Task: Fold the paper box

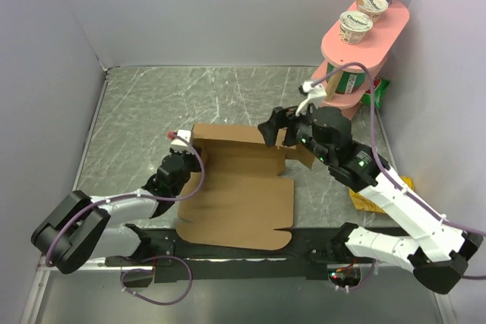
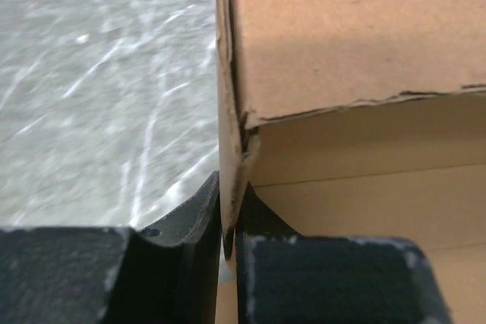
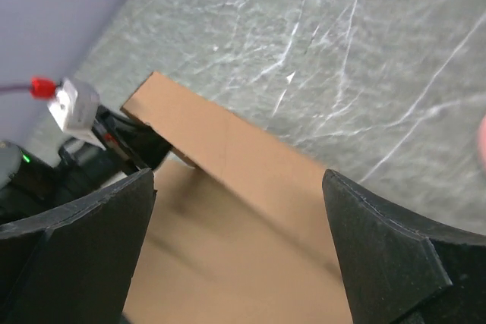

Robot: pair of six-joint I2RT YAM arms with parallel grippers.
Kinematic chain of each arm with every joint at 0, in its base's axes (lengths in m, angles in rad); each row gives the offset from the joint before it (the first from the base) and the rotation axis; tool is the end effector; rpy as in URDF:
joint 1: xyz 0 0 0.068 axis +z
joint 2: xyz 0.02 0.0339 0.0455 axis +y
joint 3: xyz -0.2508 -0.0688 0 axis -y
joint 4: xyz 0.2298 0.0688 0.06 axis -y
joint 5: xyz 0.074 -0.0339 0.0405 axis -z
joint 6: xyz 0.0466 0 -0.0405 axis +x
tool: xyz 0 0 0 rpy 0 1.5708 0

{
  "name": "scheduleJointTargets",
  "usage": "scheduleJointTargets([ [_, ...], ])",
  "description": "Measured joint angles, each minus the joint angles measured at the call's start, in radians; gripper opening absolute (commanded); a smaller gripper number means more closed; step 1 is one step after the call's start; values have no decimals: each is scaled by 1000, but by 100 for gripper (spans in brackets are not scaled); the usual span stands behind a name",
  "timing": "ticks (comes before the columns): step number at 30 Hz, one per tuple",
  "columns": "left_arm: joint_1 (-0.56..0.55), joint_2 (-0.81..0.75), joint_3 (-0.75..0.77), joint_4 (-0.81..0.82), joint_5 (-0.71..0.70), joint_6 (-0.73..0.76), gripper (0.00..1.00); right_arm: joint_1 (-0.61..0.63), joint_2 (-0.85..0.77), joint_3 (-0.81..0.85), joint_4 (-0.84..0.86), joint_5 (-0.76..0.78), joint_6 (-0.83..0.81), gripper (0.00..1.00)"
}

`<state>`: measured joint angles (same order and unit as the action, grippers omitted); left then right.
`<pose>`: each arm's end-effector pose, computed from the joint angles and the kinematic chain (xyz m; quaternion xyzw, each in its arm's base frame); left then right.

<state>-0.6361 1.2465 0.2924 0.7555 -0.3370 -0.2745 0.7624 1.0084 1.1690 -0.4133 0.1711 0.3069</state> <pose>0.2003 -0.1288 0.1752 0.0326 0.7694 -0.1581 0.6180 0.1643 0.1460 0.3917 -0.1269 0.7792 0.2528 0.5594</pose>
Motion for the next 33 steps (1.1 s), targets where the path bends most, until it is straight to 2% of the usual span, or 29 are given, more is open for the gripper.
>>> scheduleJointTargets([
  [5, 0, -10, -31, -11, -50, 1, 14, -38, -70, -127, -15, -34, 182, 96],
  [10, 0, 4, -31, -11, -58, 2, 14, -84, -65, -178, -20, -64, 269, 93],
  [16, -1, 4, -31, -11, -63, 1, 13, -151, -5, -181, 19, -96, 326, 92],
  [33, -2, 16, -30, 3, -61, 7, 13, -156, 60, -307, 68, -111, 394, 92],
])
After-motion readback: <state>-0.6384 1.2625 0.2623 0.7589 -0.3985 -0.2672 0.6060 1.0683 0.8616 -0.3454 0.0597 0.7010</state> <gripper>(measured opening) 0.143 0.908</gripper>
